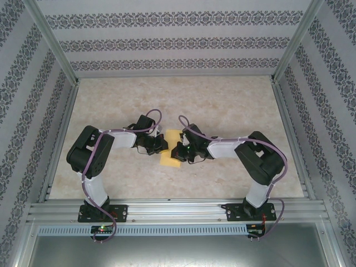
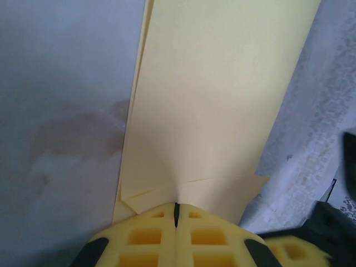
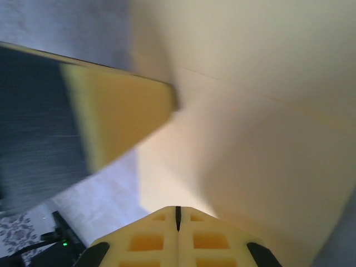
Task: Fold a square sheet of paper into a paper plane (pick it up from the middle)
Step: Fold the triangle a second time at the center of the table.
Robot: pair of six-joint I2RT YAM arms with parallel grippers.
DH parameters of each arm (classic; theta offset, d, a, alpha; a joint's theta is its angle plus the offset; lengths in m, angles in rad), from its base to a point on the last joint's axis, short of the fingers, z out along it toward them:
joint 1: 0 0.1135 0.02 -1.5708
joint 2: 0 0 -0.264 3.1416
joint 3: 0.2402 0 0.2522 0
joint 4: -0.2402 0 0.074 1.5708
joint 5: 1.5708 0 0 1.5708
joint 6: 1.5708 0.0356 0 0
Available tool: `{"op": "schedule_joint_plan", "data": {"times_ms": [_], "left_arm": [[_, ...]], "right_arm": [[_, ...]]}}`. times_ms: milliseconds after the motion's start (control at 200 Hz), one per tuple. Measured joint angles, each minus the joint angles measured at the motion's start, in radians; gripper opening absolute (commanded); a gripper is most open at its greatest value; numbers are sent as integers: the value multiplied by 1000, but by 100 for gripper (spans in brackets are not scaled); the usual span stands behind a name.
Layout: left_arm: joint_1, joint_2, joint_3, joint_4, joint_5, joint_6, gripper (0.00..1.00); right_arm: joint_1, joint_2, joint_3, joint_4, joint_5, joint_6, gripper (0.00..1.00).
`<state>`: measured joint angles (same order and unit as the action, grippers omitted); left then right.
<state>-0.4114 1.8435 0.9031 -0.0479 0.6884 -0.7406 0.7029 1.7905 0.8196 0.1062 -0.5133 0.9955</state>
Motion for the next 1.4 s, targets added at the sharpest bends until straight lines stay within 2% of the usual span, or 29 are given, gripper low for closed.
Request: {"op": "schedule_joint_plan", "data": {"times_ms": [490,724,844,1064,1239,1404], "left_arm": [[-1,-11,2,-17,-11,1,1],[-7,-105,2,-88,-53,0,3],[-41,-135,11,-88,-53,-1,2],[-92,-105,13,-71,-54,-37,1],[-90,-19,11,-43,-59,-51,0],[-83,-11,6,-12,-43,-53,0]], "right_arm": [[0,-10,-77,109,0,1,0],[0,-10,-79,112,-1,1,0],[0,-10,-82,117,-1,2,0],[0,-10,-84,123,-1,5,0],[0,-10,-84,124,-2,5,0],[0,-11,-86,124,0,4,0]]}}
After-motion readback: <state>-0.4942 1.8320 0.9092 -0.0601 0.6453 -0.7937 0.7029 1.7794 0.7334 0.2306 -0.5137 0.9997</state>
